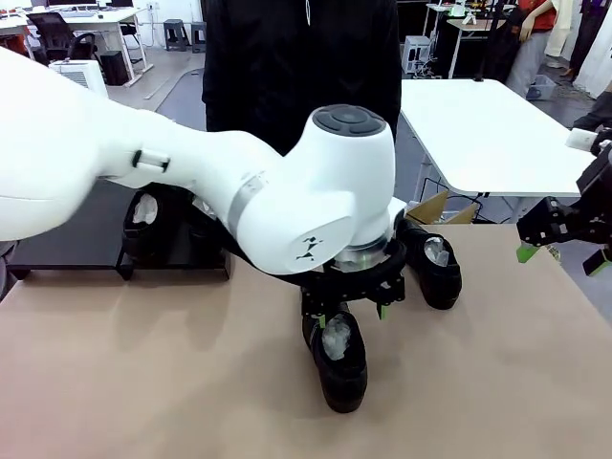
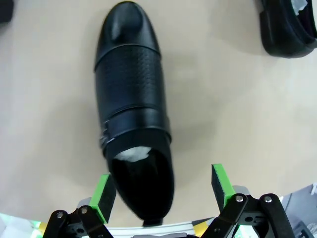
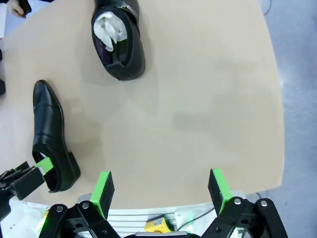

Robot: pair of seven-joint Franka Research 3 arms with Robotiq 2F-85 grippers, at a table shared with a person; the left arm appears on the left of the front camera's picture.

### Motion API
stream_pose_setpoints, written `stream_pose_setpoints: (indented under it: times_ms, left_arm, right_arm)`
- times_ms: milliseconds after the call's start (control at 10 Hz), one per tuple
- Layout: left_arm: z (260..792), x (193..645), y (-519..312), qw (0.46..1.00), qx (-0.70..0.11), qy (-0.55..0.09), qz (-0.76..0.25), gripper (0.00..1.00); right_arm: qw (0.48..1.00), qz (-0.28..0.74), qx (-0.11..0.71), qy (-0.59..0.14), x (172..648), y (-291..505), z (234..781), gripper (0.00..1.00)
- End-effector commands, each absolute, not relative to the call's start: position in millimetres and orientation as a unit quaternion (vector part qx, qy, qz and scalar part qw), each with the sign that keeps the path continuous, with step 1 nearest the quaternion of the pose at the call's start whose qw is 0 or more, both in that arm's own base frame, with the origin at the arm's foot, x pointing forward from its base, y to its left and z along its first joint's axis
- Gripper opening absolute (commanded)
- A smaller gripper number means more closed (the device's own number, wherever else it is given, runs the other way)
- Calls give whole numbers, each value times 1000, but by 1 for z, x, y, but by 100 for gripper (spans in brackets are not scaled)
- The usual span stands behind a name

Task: Organize the shoes by placing them on the stand.
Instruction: Place the Shoe from the middle of the table onto the Shoes Stand.

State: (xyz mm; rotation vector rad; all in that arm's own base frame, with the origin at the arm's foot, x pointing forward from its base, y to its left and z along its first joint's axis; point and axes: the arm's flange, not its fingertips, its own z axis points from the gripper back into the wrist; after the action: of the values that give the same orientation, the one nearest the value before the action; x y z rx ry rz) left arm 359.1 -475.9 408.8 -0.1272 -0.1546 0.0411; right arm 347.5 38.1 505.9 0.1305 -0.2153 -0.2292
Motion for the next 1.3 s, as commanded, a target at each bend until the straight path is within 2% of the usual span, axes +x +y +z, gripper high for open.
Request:
stream_pose_setpoints:
  times_ms: [0,300,1000,1100,1200]
  left_arm:
    - [416,358,-499,993,-70,-91,21,100]
    - [398,354,-512,996,-56,-67,26,100]
    - [359,364,-521,997,-38,-60,12,100]
    - [356,365,-521,998,-30,-60,9,87]
    - [353,365,-520,998,-19,-52,7,68]
  right_arm:
    - [986,-109,64,-108,347,37,507,100]
    - [986,-109,64,-108,347,37,507,100]
    - [986,-109,64,-108,347,37,507,100]
    - [986,-109,64,-108,347,37,507,100]
    - [986,-109,64,-108,347,37,507,100]
